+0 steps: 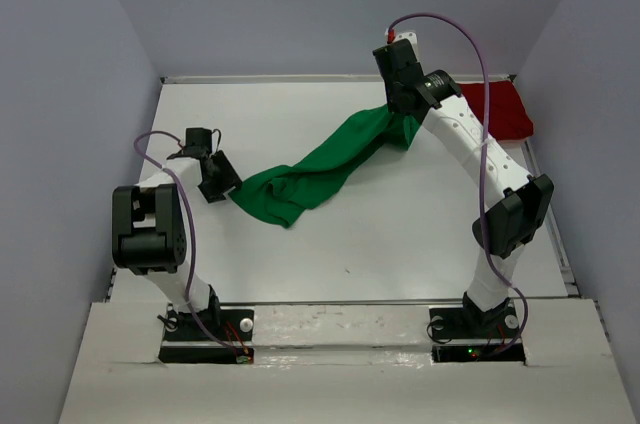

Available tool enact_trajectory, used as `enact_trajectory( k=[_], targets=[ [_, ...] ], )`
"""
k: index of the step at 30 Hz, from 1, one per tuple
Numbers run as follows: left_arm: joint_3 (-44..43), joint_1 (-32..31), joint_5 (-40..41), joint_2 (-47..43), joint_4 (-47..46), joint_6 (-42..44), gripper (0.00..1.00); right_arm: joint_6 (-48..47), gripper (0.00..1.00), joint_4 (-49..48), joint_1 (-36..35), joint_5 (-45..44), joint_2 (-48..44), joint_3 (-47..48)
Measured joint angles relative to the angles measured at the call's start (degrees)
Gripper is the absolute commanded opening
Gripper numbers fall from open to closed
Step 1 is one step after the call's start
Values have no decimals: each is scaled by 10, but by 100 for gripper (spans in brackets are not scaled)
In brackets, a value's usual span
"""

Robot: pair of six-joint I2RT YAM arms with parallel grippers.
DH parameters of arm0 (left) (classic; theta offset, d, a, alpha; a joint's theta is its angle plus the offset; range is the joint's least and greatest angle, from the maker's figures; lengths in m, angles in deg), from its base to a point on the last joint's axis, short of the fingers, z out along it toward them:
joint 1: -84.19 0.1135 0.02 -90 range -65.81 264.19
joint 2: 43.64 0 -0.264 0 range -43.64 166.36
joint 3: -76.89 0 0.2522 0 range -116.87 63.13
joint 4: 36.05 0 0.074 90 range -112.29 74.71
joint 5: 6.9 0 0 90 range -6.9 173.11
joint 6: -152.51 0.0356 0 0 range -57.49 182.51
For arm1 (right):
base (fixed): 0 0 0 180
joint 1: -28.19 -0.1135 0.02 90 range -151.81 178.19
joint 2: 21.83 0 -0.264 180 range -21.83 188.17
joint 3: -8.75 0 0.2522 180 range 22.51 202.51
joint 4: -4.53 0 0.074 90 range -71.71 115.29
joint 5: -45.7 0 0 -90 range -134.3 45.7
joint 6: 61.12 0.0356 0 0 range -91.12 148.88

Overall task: Fold and stack the t-shirts
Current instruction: Flatten the tshirt out

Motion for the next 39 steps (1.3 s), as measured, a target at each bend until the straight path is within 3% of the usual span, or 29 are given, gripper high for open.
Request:
enact_trajectory(
  k=[5, 9, 11, 21, 26, 32, 39],
  targets=[
    [-14, 1, -20, 21, -9, -2, 29, 0, 0, 0, 0, 0, 0, 0],
    [-14, 2, -31, 26, -11, -3, 14, 0, 0, 0, 0, 0, 0, 0],
    [-14, 3, -35, 27, -11, -3, 1, 0, 0, 0, 0, 0, 0, 0],
    [-14, 3, -26, 19, 0, 2, 0, 2, 0, 1, 0, 0, 0, 0],
    [-34, -5, 17, -44, 60, 26, 0, 0, 0, 0, 3, -1, 1, -2],
    [-190, -15, 77, -164, 137, 67, 0, -11, 0, 15, 27, -9, 1, 33],
    [-376, -15, 87, -237, 183, 99, 0, -31, 0, 34, 69, -33, -18, 170]
  ],
)
